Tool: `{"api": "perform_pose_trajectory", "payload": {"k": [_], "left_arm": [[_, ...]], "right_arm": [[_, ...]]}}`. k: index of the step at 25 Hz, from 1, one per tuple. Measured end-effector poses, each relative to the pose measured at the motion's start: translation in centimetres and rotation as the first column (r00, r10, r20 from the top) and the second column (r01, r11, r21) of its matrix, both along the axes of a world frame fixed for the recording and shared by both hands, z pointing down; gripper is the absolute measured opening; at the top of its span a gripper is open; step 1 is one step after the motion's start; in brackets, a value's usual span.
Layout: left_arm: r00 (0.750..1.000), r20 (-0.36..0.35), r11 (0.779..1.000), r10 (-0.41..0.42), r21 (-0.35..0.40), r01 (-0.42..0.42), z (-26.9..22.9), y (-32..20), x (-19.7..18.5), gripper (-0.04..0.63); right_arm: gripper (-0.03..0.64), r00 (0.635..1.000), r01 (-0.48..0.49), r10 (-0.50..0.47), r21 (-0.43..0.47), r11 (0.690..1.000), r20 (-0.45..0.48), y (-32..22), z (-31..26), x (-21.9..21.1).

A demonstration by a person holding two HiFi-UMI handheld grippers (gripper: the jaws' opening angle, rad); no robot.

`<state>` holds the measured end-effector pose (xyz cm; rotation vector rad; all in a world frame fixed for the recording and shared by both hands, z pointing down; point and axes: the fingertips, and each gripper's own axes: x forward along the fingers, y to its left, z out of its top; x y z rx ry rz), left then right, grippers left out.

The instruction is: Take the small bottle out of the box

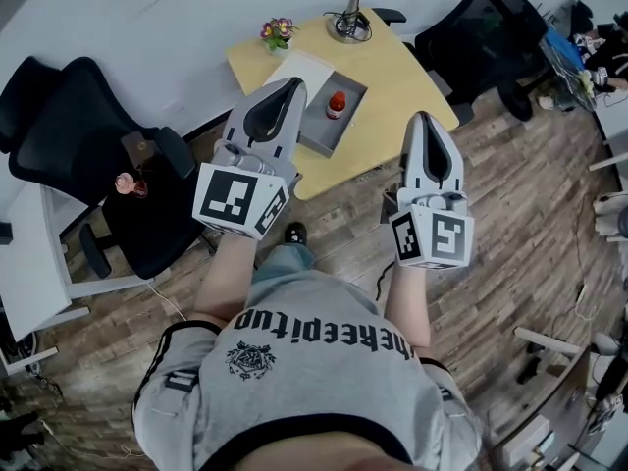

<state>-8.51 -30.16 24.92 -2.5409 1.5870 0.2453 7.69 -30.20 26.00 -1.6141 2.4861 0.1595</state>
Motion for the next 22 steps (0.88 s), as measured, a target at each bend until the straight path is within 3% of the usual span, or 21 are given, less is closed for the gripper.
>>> {"api": "perform_pose_trajectory", "payload": {"k": [14,22], "left_arm": [[0.982,0.081,0.985,0.17,-0.05,-0.167,1.4,-9.6,-0.7,0.003],[0.934,0.151,0.938,0.324,-0.182,-0.296,5.7,-12.9,0.8,0.003]], "right_arm": [[0.002,0.997,-0.075,0.075,-0.019,0.997,-0.009,-8.2,0.5,-2.8],[0.002,0.993,-0.118,0.117,-0.054,0.992,-0.019,-10.3,2.1,-3.1]]}}
